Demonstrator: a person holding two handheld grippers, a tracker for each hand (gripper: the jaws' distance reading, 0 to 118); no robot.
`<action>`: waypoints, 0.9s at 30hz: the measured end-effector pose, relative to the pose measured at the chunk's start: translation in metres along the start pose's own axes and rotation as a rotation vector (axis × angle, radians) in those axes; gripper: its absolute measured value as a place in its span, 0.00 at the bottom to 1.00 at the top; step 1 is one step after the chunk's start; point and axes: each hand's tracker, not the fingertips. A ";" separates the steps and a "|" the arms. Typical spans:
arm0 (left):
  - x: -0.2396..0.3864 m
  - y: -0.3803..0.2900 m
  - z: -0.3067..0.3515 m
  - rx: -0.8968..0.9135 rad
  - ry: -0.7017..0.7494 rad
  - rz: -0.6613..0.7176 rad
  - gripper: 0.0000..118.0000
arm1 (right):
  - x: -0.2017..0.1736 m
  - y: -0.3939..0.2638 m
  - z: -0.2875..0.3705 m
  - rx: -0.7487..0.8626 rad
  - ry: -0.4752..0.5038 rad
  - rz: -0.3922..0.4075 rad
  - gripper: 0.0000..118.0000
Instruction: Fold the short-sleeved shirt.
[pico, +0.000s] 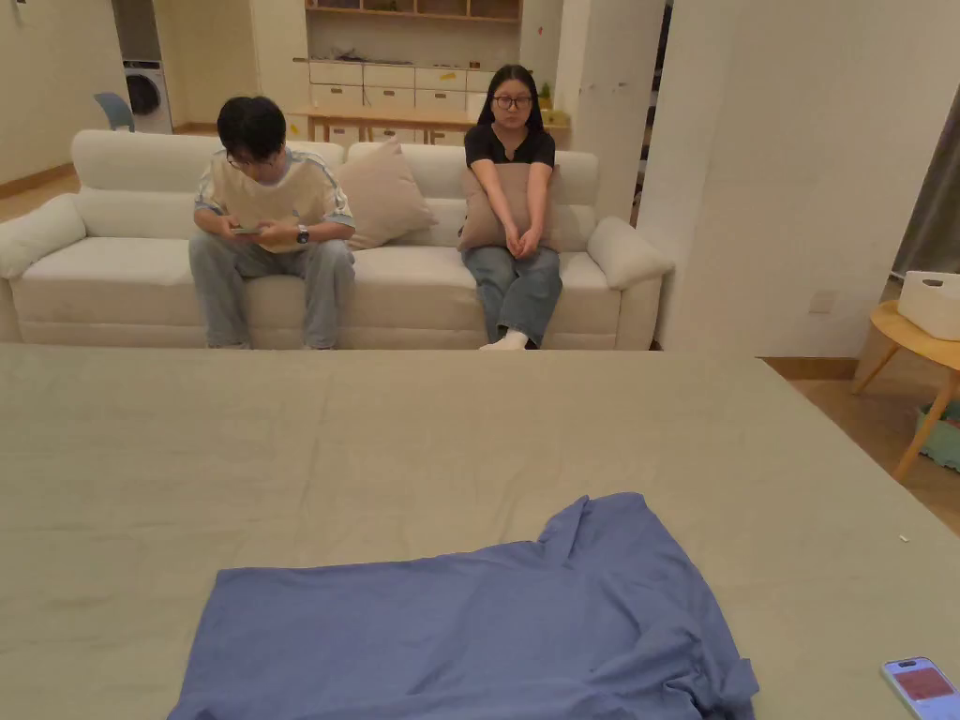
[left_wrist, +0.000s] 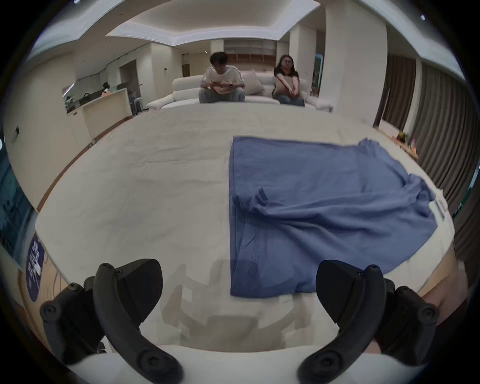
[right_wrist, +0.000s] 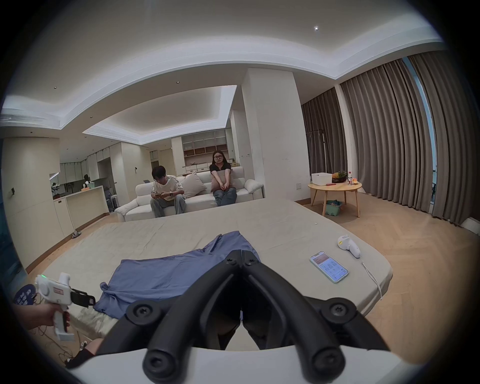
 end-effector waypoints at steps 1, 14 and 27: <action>0.001 0.000 -0.010 -0.035 -0.018 0.004 0.98 | 0.000 -0.001 0.000 -0.003 -0.001 -0.009 0.00; 0.013 -0.013 -0.005 -0.051 -0.104 0.104 0.07 | 0.009 -0.010 -0.011 -0.060 -0.030 -0.060 0.00; -0.005 0.008 0.021 0.013 -0.169 0.165 0.07 | 0.014 -0.060 -0.165 -0.560 0.157 -0.066 0.99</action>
